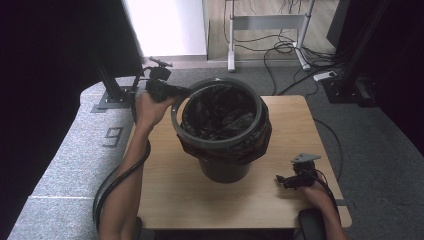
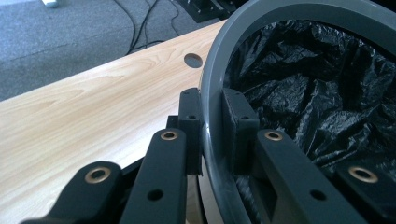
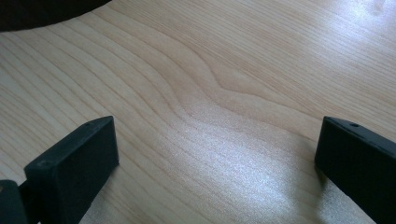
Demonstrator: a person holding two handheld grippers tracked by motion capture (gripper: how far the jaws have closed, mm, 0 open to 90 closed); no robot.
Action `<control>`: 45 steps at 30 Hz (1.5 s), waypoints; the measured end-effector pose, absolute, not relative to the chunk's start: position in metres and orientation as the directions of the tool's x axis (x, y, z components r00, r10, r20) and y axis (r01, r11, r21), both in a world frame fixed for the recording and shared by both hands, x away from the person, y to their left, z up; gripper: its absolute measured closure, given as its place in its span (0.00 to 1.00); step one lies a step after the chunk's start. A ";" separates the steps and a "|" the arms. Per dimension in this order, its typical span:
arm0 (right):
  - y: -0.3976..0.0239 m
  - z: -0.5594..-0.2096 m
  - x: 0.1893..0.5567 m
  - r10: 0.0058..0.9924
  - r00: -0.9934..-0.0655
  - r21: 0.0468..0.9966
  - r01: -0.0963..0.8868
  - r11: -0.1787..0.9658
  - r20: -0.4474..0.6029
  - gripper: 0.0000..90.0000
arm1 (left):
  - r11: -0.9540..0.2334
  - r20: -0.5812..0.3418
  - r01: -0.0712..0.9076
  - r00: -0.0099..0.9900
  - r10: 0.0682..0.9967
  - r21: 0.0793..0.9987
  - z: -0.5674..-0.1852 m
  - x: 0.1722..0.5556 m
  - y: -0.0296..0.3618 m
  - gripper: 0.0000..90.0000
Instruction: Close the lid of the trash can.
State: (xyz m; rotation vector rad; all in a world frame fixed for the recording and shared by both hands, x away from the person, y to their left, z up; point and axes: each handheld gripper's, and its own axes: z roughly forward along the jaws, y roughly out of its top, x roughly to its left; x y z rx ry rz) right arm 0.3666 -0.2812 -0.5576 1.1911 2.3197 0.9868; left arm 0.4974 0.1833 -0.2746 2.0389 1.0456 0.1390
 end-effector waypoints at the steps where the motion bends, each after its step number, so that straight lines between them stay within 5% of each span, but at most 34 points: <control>1: -0.281 -0.558 0.367 0.812 -0.584 0.719 0.567 0.403 0.005 0.00 | -0.326 -0.244 0.624 0.653 0.717 0.711 -0.275 0.498 0.180 0.88; 16: -0.281 -0.558 0.367 0.811 -0.584 0.719 0.566 0.404 0.005 0.00 | -0.450 -0.060 0.576 0.658 0.751 0.683 -0.281 0.496 0.147 0.87; 35: -0.281 -0.558 0.367 0.812 -0.584 0.718 0.567 0.403 0.005 0.00 | -0.523 -0.012 0.542 0.702 0.712 0.658 -0.281 0.499 0.145 0.84; 41: -0.281 -0.558 0.367 0.811 -0.584 0.719 0.567 0.403 0.005 0.00 | -0.531 -0.014 0.478 0.752 0.659 0.700 -0.281 0.496 0.147 0.49; 45: -0.281 -0.558 0.367 0.812 -0.584 0.719 0.567 0.403 0.005 0.00 | -0.533 -0.024 0.462 0.770 0.637 0.709 -0.276 0.491 0.151 0.34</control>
